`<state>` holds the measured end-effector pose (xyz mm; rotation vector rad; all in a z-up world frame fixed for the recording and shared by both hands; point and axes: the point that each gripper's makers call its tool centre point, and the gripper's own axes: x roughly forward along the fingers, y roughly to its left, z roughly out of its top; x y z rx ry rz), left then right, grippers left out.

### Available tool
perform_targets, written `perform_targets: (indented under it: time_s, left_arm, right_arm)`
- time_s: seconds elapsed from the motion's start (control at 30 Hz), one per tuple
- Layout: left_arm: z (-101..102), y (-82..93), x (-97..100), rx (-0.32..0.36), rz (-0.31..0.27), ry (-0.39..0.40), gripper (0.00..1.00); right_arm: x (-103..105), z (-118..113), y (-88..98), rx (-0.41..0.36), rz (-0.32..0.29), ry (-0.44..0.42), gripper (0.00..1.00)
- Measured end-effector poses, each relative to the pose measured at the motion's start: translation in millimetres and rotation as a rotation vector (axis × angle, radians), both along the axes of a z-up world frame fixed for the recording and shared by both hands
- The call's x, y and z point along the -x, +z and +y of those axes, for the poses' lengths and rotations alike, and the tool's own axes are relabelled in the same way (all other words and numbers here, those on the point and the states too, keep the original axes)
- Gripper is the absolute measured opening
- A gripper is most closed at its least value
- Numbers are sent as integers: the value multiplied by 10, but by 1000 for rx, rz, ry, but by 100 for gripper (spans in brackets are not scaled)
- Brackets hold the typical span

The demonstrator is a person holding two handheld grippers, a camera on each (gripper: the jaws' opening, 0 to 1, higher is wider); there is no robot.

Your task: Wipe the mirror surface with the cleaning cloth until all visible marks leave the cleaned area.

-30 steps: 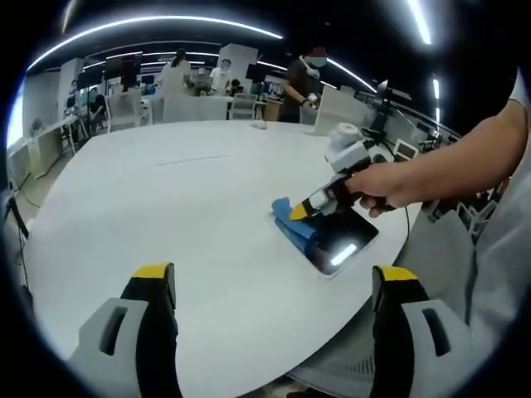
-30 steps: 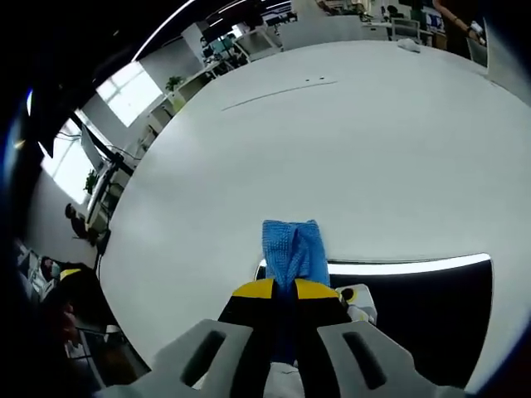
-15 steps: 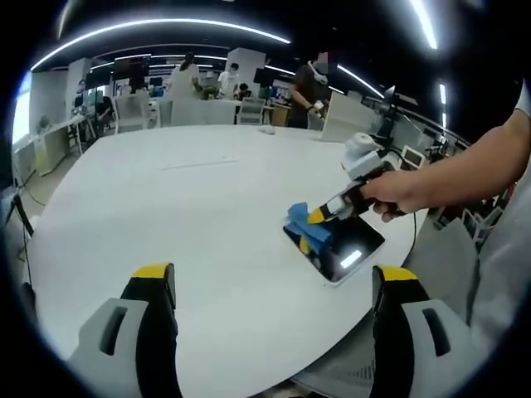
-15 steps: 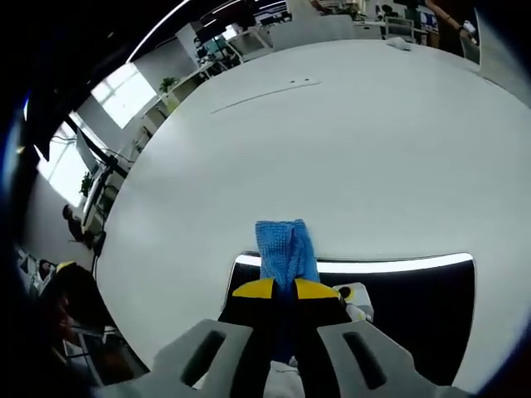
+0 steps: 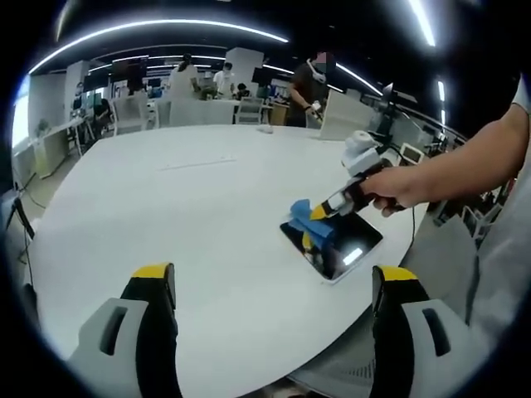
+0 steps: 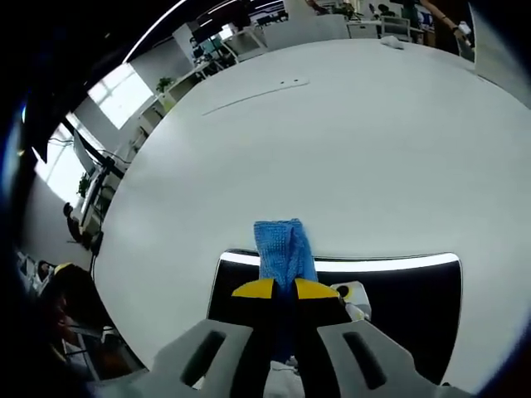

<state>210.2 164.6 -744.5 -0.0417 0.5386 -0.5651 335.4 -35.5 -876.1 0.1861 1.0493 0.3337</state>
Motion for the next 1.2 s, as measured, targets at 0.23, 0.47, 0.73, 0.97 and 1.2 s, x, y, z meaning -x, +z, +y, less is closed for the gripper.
perform_targets:
  time_s: [0.23,0.47,0.73,0.97,1.2]
  left_arm:
    - [-8,-19,56,7,4,9,99]
    - [-57,-20,101,10,4,9,99]
    - [-65,-23,100,9,-2,7,99]
    - [-70,-50,92,8,-7,2,99]
    - [-103,-69,125,-1,-6,-13,99]
  right_arm:
    - [24,9,-4,26,-26,18,1]
    - [55,-3,-20,12,-21,6,1]
    - [209,5,-17,-3,-26,-2,1]
    - [361,5,-19,-21,-22,-15,1]
    - [532,7,-14,-35,-6,-19,1]
